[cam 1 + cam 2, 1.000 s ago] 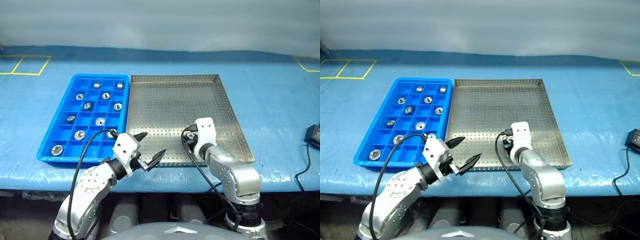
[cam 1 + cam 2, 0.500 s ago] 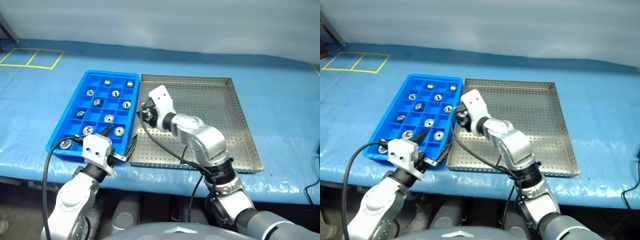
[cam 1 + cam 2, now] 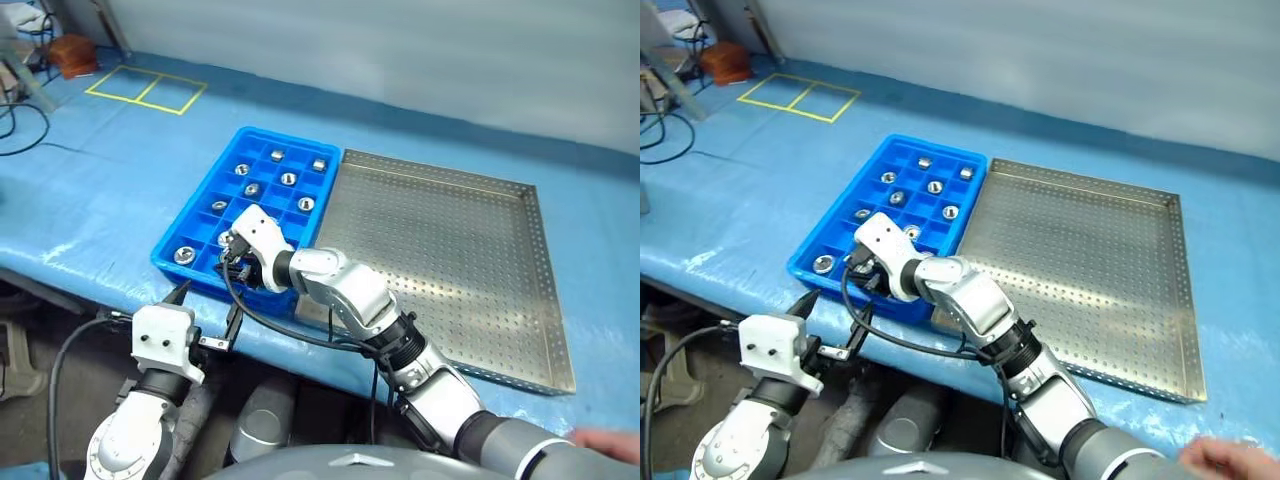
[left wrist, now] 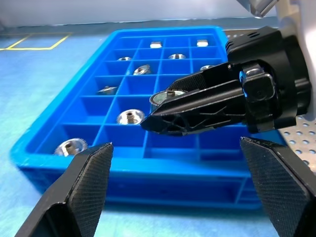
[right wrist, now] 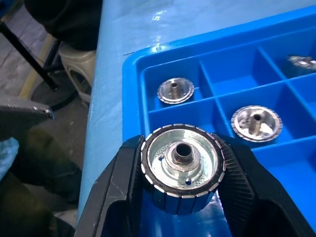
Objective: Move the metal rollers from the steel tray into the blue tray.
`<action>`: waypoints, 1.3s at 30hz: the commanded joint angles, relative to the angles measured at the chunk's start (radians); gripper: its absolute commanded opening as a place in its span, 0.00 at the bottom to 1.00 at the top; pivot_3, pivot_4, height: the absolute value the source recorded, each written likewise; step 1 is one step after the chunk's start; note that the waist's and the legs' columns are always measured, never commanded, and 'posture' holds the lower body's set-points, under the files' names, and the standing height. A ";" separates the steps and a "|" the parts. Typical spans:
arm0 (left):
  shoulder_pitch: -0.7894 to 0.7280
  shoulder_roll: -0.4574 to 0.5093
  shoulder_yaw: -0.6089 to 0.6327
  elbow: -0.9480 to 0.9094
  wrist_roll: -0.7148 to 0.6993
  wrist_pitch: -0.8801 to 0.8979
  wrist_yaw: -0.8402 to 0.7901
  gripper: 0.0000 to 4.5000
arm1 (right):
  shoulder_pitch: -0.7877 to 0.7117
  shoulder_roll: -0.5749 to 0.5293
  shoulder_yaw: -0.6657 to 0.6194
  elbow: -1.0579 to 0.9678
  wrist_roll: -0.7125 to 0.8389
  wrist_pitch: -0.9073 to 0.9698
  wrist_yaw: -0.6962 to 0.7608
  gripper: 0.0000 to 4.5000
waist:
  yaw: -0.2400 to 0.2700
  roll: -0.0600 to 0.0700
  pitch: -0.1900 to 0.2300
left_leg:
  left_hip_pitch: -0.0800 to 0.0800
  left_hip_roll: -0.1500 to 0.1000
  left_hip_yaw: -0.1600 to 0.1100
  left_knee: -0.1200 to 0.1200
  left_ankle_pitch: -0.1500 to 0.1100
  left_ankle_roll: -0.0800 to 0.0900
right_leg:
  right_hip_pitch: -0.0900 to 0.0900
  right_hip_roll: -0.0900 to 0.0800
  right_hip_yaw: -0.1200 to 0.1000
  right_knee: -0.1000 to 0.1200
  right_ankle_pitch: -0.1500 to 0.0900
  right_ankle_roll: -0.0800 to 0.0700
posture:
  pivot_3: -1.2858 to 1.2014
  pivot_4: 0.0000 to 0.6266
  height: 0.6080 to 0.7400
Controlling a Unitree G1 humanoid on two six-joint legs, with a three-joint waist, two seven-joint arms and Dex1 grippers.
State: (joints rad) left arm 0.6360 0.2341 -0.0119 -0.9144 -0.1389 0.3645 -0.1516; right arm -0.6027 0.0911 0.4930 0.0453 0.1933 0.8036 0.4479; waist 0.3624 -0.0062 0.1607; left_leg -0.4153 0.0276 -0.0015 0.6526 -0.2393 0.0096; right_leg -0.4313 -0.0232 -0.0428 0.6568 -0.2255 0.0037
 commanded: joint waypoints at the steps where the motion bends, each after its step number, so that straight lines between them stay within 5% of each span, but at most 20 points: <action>1: -0.005 -0.007 -0.012 -0.054 0.000 -0.020 0.000 1.00 | 0.010 0.005 -0.014 -0.007 -0.004 -0.029 0.006 0.38 | 0.029 0.000 0.000 | 0.000 0.000 0.001 0.000 0.000 0.000 | 0.000 0.000 0.000 0.000 0.000 0.000 | 0.77 0.24 1.00; 15: -0.130 0.017 -0.035 0.005 -0.032 0.023 -0.058 1.00 | 0.093 -0.108 -0.082 -0.133 -0.012 0.057 -0.017 0.38 | 0.114 -0.001 -0.002 | -0.004 -0.001 0.005 0.000 -0.002 -0.003 | -0.004 0.002 -0.001 0.000 0.003 0.005 | 0.72 0.24 1.00; 22: -0.175 0.033 -0.039 0.024 -0.050 0.041 -0.086 1.00 | 0.126 -0.123 -0.091 -0.215 0.004 0.117 -0.028 0.89 | 0.100 -0.001 -0.002 | -0.004 -0.001 0.005 0.002 -0.002 -0.004 | -0.003 0.002 -0.001 0.000 0.002 0.005 | 0.70 0.24 1.00; 39: -0.202 0.044 -0.048 0.035 -0.051 0.044 -0.107 1.00 | 0.125 -0.120 -0.100 -0.238 0.015 0.138 -0.043 0.89 | 0.038 -0.001 -0.002 | -0.002 -0.001 0.002 0.004 -0.003 -0.004 | 0.000 0.003 -0.003 0.000 0.002 0.004 | 0.70 0.24 1.00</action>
State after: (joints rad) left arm 0.4375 0.2761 -0.0535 -0.8681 -0.1785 0.4142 -0.2523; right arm -0.4764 -0.0350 0.3950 -0.1687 0.2025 0.9468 0.4087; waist 0.4001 -0.0073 0.1584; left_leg -0.4174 0.0271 0.0001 0.6564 -0.2421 0.0055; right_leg -0.4310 -0.0198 -0.0458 0.6570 -0.2234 0.0076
